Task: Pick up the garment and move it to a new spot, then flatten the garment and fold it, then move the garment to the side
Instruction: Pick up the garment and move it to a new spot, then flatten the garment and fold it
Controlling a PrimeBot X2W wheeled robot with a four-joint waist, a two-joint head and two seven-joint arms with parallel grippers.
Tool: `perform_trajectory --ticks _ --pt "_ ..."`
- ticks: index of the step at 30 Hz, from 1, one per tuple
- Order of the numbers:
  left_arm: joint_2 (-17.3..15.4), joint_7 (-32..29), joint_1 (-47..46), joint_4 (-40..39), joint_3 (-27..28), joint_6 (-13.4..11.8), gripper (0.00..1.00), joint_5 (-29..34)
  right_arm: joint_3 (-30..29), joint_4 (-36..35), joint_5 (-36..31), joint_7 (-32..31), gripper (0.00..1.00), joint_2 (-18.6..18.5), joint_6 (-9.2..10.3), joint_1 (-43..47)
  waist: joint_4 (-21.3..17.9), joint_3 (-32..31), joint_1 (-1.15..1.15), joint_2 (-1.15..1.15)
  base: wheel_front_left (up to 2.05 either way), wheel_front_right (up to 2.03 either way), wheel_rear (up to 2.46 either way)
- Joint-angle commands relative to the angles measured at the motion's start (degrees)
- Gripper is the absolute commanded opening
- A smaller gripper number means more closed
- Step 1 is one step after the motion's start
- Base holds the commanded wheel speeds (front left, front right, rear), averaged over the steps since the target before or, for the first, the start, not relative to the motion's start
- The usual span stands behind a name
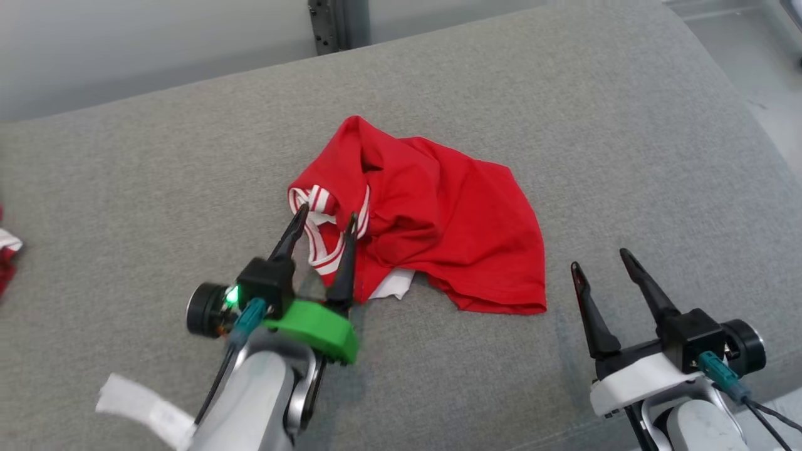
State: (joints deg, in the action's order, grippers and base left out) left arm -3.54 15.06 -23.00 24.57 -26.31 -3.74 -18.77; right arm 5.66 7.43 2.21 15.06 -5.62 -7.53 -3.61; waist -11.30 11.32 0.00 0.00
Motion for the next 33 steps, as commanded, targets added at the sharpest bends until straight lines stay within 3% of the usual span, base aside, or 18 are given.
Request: perform_trajectory --ticks 1,9,16,23,33 --pt "-1.8 0.1 4.7 -2.7 1.7 -0.9 1.00 0.7 -0.4 -1.0 -0.6 0.2 1.00 -0.7 0.08 1.0 5.1 -4.5 0.00 0.00 0.00 0.00 0.00" --pt "-4.4 0.1 22.6 -15.5 13.3 0.2 1.00 3.6 -2.3 -4.8 -1.5 0.2 1.00 -3.0 0.08 3.5 11.1 -7.8 0.00 0.00 0.00 0.00 0.00" --pt "-2.1 0.1 31.1 -17.4 22.8 3.5 1.00 6.3 -4.2 -4.0 -1.4 0.2 1.00 -2.7 0.08 6.8 13.7 -10.6 0.00 0.00 0.00 0.00 0.00" --pt "-0.6 0.1 34.0 -16.3 27.5 7.8 1.00 8.2 -5.5 -1.7 -1.6 0.2 1.00 -2.2 0.08 8.2 13.8 -11.8 0.00 0.00 0.00 0.00 0.00" --pt "0.4 0.1 34.1 -16.0 30.5 9.8 1.00 10.3 -5.8 -0.6 -1.6 0.2 1.00 -1.7 0.08 8.1 13.3 -12.2 0.00 0.00 0.00 0.00 0.00"
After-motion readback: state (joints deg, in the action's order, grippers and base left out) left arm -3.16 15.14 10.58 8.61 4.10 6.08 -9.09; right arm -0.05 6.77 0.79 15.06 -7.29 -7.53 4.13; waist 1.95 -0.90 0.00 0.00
